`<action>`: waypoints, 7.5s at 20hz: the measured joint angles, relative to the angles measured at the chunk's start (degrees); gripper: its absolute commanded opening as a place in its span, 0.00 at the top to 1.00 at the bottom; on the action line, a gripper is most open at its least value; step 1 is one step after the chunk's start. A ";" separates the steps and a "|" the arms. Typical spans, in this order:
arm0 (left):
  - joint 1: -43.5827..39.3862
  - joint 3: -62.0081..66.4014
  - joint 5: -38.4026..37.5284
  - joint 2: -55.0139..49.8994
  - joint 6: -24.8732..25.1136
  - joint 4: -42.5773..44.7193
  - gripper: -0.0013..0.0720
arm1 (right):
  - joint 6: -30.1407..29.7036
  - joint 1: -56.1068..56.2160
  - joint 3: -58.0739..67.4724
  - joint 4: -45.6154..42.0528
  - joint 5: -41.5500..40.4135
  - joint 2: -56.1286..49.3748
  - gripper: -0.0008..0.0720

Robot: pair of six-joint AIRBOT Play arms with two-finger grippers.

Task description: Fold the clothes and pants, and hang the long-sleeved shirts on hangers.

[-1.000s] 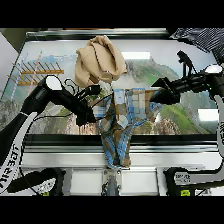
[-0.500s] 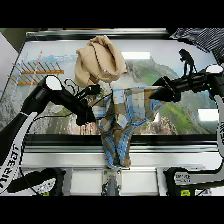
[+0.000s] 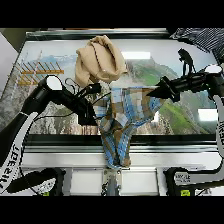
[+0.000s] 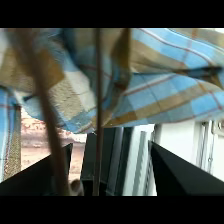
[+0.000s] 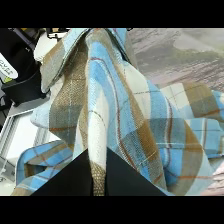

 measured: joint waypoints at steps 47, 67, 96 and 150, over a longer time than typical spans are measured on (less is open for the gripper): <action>18.36 -26.80 31.65 -3.74 -15.98 -48.41 0.97 | 5.20 -0.02 0.02 7.61 -13.64 8.20 0.97; 24.33 -25.81 34.51 34.32 -26.73 -30.32 0.97 | 14.19 -0.02 -14.75 -12.35 -24.06 21.57 0.98; -6.29 4.35 36.44 29.35 -59.74 11.34 0.97 | 7.61 -3.19 -24.39 18.78 -57.11 44.96 0.98; -3.50 -1.77 39.87 28.76 -58.21 11.69 0.97 | 80.15 -69.53 18.86 -60.92 -70.12 36.70 0.97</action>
